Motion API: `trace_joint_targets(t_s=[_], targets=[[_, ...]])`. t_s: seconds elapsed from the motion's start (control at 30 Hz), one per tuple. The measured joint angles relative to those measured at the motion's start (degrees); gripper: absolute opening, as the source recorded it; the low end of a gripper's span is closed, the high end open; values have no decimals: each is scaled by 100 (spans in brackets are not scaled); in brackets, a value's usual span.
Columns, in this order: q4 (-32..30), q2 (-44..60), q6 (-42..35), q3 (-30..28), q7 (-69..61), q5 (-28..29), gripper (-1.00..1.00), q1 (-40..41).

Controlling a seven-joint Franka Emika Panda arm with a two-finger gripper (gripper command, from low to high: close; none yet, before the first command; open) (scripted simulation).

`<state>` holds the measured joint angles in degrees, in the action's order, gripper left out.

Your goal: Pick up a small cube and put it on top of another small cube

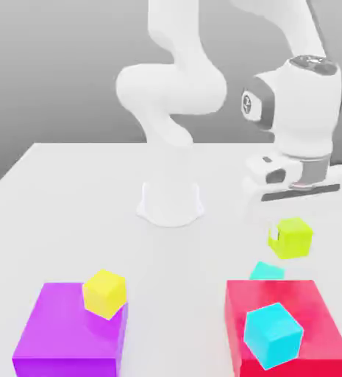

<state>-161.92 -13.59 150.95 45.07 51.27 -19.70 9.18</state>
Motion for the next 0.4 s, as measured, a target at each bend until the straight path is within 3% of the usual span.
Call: trace_joint_targets(t_s=[0.17, 0.33, 0.37, 0.4], targets=[[-57, 635, 621, 297, 573, 794, -100, 478], [-78, 1568, 1313, 90, 1891, 2665, -100, 757], [-76, 1689, 1392, -30, 2092, 2950, 100, 688], [-76, 1689, 1392, -30, 2092, 2950, 100, 692]])
